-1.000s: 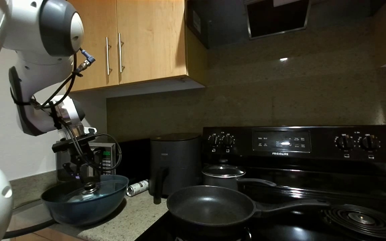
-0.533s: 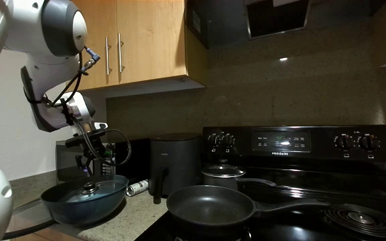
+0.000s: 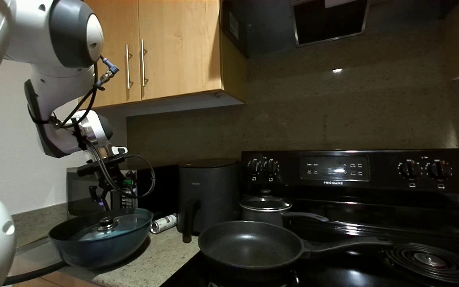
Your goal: Remove the glass lid from the pan and put it in the blue bowl on the left
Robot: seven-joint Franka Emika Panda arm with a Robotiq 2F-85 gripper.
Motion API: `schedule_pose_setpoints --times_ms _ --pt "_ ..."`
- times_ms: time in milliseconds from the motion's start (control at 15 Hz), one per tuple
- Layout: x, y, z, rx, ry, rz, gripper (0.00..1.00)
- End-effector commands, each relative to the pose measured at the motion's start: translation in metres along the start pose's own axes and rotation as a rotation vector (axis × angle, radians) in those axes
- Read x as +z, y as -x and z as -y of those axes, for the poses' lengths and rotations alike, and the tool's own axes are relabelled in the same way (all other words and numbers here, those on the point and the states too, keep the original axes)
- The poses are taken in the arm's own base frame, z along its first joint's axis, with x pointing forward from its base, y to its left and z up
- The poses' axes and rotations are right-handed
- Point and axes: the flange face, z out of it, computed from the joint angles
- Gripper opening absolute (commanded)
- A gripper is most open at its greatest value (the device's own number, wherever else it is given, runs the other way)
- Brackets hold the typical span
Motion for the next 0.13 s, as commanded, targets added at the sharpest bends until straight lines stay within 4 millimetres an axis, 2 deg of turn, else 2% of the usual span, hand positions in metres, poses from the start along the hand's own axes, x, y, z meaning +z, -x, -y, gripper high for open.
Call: schedule_pose_setpoints --times_ms 0,67 --pt "-0.0006 -0.0011 0.0001 0.000 0.000 0.001 1.00" --pt "-0.0006 -0.0011 0.0001 0.000 0.000 0.001 1.00"
